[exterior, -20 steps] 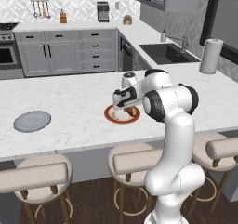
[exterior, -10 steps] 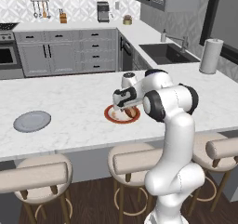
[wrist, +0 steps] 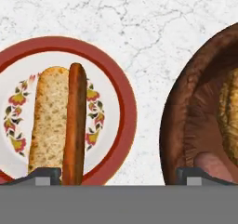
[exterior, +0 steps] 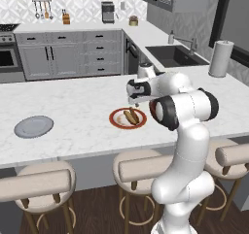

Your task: Place one bun and one sausage from the bowl on each plate.

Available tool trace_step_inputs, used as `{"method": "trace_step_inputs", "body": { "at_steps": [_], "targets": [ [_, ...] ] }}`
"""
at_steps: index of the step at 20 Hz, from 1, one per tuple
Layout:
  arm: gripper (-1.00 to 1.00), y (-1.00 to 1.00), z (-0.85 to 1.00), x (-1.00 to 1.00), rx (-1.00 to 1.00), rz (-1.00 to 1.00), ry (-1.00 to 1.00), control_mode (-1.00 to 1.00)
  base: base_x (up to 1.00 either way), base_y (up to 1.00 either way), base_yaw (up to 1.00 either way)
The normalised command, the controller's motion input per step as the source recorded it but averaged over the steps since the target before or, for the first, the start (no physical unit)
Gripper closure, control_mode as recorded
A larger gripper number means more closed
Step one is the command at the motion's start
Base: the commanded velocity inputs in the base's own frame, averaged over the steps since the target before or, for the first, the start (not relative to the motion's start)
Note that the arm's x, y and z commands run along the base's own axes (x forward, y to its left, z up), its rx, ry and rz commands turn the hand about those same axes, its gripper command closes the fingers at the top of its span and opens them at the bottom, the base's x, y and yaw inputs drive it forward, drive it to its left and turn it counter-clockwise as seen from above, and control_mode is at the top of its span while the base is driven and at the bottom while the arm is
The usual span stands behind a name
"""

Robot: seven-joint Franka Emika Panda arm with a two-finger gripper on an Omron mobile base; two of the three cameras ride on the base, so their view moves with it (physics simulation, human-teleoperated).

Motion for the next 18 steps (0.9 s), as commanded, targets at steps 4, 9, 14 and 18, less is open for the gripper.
{"method": "trace_step_inputs", "body": {
  "at_steps": [4,9,14,18],
  "targets": [
    [-1.0,-1.0,0.26,-0.24,0.01,0.0,0.07,-1.0,0.0,0.0,0.0],
    [-1.0,-1.0,0.07,-0.06,0.22,0.06,0.1,-1.0,0.0,0.0,0.0],
    [-1.0,-0.83,-0.1,-0.02,0.21,0.1,0.11,-1.0,0.0,0.0,0.0],
    [-1.0,-0.15,-0.24,-0.34,0.07,0.08,0.12,-1.0,0.0,0.0,0.0]
  ]
}}
